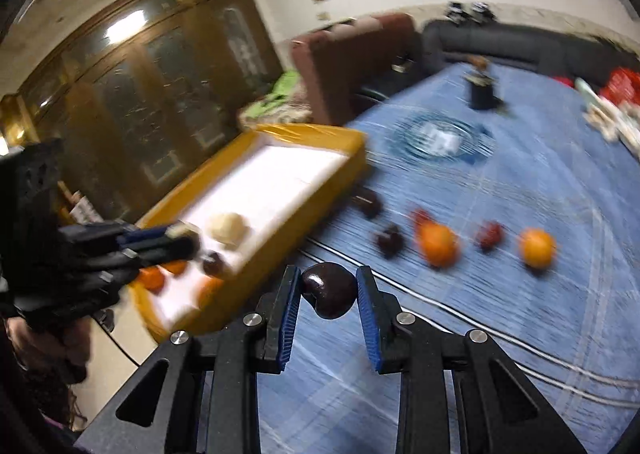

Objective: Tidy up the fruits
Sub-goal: 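Place the plum and white cube into the tray and open both grippers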

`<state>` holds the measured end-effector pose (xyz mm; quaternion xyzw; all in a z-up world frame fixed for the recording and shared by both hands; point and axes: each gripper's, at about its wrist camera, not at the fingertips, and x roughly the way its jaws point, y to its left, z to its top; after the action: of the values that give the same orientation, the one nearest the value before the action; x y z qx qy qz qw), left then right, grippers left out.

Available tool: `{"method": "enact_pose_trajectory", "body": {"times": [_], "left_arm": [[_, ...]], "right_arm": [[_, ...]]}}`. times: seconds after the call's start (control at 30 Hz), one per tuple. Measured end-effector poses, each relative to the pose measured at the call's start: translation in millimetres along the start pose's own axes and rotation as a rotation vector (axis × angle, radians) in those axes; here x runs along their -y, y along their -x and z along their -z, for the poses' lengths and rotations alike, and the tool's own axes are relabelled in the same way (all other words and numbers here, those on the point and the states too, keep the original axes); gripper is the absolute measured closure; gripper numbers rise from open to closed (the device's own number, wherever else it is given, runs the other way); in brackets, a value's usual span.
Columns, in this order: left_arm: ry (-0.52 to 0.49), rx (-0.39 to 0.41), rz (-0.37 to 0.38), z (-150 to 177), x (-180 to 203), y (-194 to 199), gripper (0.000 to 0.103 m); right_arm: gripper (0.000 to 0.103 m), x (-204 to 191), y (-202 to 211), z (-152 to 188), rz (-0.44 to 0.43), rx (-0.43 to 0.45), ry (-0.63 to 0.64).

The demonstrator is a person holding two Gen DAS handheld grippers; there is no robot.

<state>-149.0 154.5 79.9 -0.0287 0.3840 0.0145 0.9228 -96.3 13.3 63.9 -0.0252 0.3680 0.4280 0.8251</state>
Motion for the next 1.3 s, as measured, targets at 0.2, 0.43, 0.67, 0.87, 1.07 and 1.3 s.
{"method": "enact_pose_trajectory", "body": {"times": [0.2, 0.43, 0.67, 0.87, 1.07, 1.3], "left_arm": [[0.042, -0.01, -0.073, 16.1, -29.6, -6.2, 0.087], [0.057, -0.019, -0.11, 29.1, -44.6, -12.4, 0.087], [0.05, -0.033, -0.129, 35.3, -48.0, -19.7, 0.087], [0.034, -0.037, -0.141, 34.5, -44.0, -21.0, 0.087], [0.035, -0.05, -0.192, 29.1, -38.6, -22.6, 0.05], [-0.004, 0.0, -0.192, 18.8, -20.1, -10.6, 0.036]], "right_arm": [[0.075, -48.8, -38.7, -10.8, -0.068, -0.006, 0.041], [0.074, -72.7, -77.8, -8.5, -0.066, -0.047, 0.054], [0.072, -81.0, -96.3, -2.9, -0.054, -0.086, 0.072], [0.071, -79.6, -101.1, 0.0, -0.045, -0.084, 0.07], [0.062, -71.1, -89.7, -4.3, -0.068, -0.054, 0.041], [0.059, -25.3, -43.5, -15.1, 0.0, 0.036, -0.011]]}}
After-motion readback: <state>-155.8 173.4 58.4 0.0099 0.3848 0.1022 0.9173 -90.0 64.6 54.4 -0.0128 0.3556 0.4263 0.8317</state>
